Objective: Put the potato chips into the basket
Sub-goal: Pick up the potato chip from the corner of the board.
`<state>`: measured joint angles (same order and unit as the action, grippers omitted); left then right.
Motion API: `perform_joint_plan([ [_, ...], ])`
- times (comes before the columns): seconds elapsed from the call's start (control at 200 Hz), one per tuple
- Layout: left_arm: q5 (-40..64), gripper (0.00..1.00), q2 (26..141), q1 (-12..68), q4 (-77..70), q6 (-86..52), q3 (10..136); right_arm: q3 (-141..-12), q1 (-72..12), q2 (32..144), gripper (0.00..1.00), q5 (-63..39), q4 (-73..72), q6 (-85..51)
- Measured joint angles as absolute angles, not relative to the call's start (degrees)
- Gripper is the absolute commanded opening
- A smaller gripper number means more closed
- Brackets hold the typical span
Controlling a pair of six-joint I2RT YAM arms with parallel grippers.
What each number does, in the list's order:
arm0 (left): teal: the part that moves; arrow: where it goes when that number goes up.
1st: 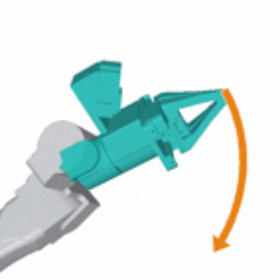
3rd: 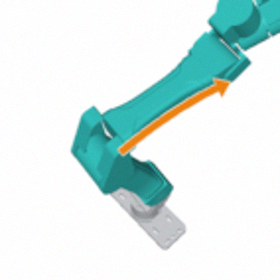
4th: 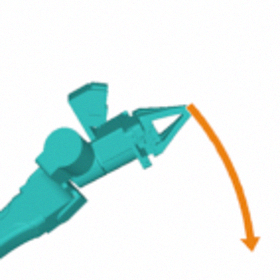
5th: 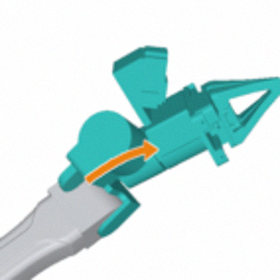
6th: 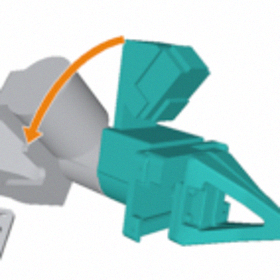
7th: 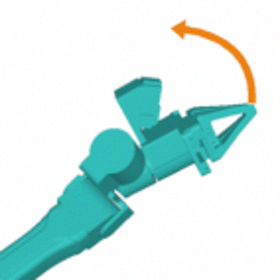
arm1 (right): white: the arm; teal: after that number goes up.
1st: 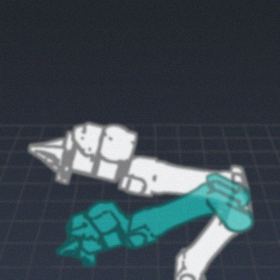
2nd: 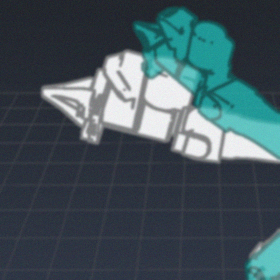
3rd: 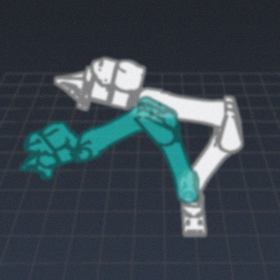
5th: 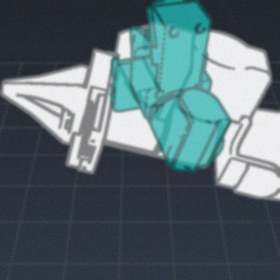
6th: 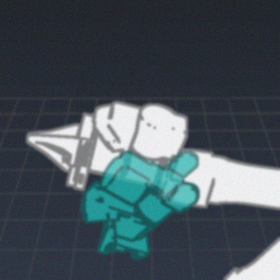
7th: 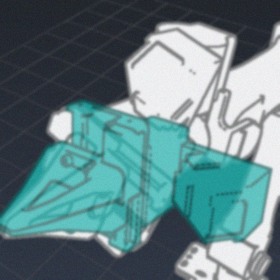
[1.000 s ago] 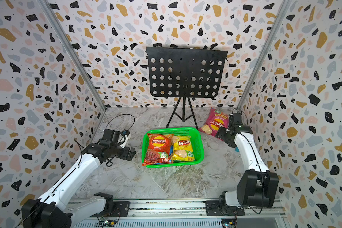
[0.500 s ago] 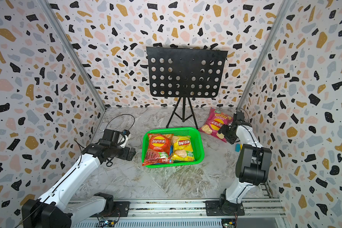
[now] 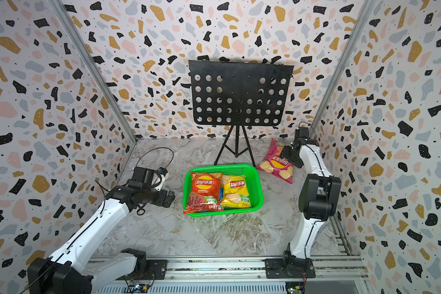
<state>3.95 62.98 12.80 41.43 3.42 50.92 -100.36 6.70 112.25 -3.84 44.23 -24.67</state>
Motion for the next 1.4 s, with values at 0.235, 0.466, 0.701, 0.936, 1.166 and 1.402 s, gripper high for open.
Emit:
perform_joint_plan([
  [0.235, 3.92, 1.0, 62.98, 12.8, 41.43, 3.42, 50.92, -108.9, 6.0, 120.18, 0.77, -0.86, 48.27, -22.39],
  [0.466, 3.92, 1.0, 62.98, 12.8, 41.43, 3.42, 50.92, -110.32, 5.98, 123.66, 0.58, -0.6, 49.65, -21.56],
  [0.701, 3.95, 1.0, 63.0, 12.8, 41.43, 3.42, 50.92, -110.89, 5.87, 124.11, 0.18, -0.14, 49.78, -21.39],
  [0.936, 3.95, 1.0, 63.0, 12.8, 41.43, 3.42, 50.92, -110.76, 5.76, 122.74, 0.0, 0.6, 50.28, -21.63],
  [1.166, 3.95, 1.0, 63.0, 12.8, 41.43, 3.42, 50.92, -107.02, 5.76, 115.92, 0.0, 0.75, 50.3, -22.79],
  [1.402, 4.14, 1.0, 62.94, 12.8, 41.43, 3.42, 50.92, -98.96, 5.76, 103.22, 0.0, 0.67, 48.38, -26.37],
])
